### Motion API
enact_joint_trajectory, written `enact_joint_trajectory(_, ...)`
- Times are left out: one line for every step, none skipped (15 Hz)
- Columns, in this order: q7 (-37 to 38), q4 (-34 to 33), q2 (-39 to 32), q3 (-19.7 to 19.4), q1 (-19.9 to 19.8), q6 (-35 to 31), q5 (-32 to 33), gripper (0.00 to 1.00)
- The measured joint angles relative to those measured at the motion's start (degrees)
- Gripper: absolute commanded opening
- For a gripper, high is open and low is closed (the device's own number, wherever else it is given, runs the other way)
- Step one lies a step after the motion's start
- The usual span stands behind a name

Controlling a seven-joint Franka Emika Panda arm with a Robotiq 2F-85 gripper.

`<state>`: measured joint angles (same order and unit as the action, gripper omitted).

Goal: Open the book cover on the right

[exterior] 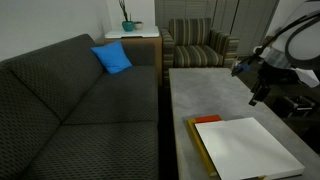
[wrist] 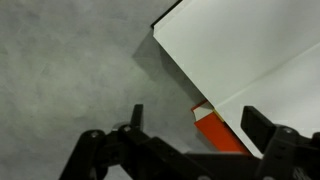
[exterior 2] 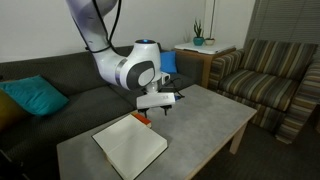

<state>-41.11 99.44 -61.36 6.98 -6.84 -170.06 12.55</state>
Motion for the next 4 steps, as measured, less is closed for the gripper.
enact_joint_trajectory(0.7,0.3,0.2,-0.3,0.2,-0.3,0.6,1.0)
enact_joint_trajectory(1.2,0.5,0.3,-0.6,0.3,-0.5,1.2,1.0)
enact_joint_trajectory(1.7,0.7,0.5,-0.7,0.4,-0.6,1.7,1.0)
enact_joint_trajectory(2.0,0.8,0.6,-0.9,0.4,-0.7,2.1,1.0)
